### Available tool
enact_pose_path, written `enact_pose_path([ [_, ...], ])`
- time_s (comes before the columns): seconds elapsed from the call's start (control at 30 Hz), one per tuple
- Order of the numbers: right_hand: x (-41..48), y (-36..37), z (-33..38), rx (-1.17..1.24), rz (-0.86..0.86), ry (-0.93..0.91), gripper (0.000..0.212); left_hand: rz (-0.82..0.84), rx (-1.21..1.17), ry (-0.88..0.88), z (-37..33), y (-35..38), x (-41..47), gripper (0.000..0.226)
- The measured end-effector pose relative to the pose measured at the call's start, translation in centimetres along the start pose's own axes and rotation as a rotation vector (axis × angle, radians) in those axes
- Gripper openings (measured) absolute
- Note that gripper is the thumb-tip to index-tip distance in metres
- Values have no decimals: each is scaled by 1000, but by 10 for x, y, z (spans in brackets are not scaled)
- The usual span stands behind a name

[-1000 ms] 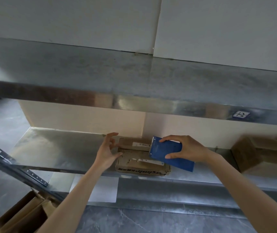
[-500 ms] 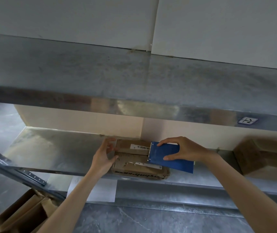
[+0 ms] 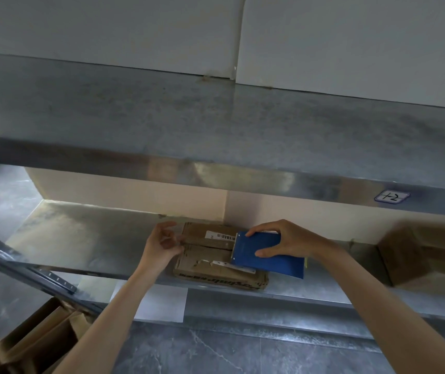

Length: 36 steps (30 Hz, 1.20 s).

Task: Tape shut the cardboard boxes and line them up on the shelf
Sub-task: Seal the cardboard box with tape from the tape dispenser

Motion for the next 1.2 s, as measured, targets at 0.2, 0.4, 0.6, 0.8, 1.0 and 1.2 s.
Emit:
enact_pose_path([
  [0.2,7,5,2,-24,20,-10,41,29,-218,-87,9,-4,0,43],
  [0.4,7,4,0,-33,3,28,42,72,-129,-145,19,-7,9,41],
  [0.6,8,5,1,-45,1,61,45,95,-96,-174,23,-6,11,40],
  [0.8,5,8,2,-20,-13,62,45,48,-113,-204,36,2,12,29],
  [1.0,0,10,-2,-10,-39,30,46,-41,120,-110,41,9,13,20],
  [1.2,-3,11,-3,-5,-55,-1,47,-169,308,18,33,9,9,18],
])
Point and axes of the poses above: each hand's wrist, its own x-axis towards the middle knuckle, its own y-axis out of the palm, z = x × y, the point moved 5 cm from there along x, towards the middle knuckle, and after that the axes turned 13 degrees about x, right-handed, at the moved point
